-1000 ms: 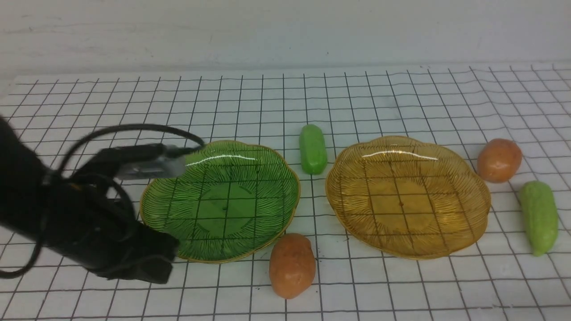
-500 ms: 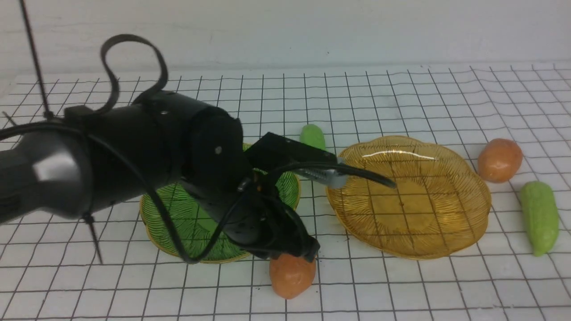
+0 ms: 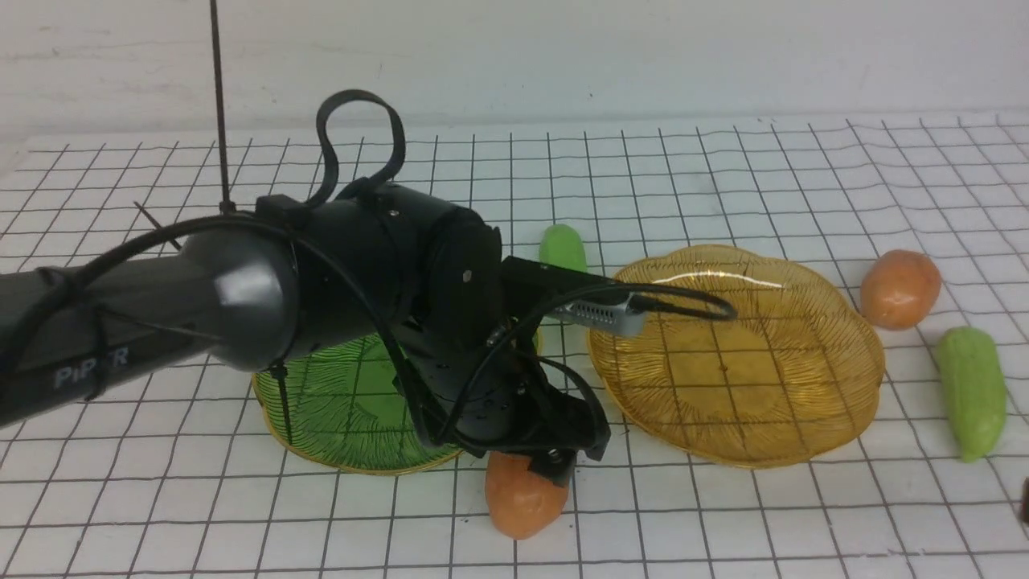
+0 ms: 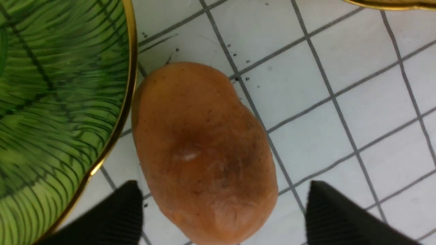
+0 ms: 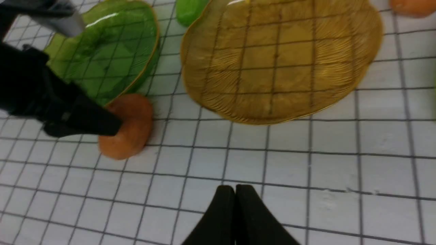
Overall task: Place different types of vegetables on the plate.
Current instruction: 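Pick up the potato beside the plates and place it on a plate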
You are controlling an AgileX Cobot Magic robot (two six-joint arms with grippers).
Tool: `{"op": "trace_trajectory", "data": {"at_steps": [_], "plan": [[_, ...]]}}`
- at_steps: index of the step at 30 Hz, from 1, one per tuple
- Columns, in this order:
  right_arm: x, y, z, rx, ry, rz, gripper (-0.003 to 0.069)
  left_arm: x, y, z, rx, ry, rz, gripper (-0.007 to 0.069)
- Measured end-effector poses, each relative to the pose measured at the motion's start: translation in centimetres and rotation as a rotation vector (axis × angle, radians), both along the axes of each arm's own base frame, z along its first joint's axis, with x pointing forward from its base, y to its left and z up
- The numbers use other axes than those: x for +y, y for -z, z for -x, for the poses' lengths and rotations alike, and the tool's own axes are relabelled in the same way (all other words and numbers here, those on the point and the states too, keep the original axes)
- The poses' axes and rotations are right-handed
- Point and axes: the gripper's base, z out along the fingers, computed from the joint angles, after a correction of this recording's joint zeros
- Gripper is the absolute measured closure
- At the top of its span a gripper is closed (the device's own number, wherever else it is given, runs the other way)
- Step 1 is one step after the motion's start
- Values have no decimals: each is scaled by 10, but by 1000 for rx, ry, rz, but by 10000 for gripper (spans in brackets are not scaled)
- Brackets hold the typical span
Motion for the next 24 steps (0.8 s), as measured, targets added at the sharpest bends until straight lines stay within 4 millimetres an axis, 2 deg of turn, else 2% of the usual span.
{"op": "trace_trajectory", "data": {"at_steps": [3,13,20,21,24], "plan": [[6,0,-6,0,-50,-40,673,-2,5,-2,7,-18,6,-52],[15,-9,-9,-101,-148,-78,673,-10,23,-4,91,-110,50,-48],[15,-9,-9,-110,-158,-67,673,-13,41,-6,146,-145,28,49],[15,-9,-9,-112,-161,-63,673,-13,41,-6,144,-142,28,88],[15,-9,-9,-117,-166,-52,673,-13,41,-5,145,-133,28,88]]}}
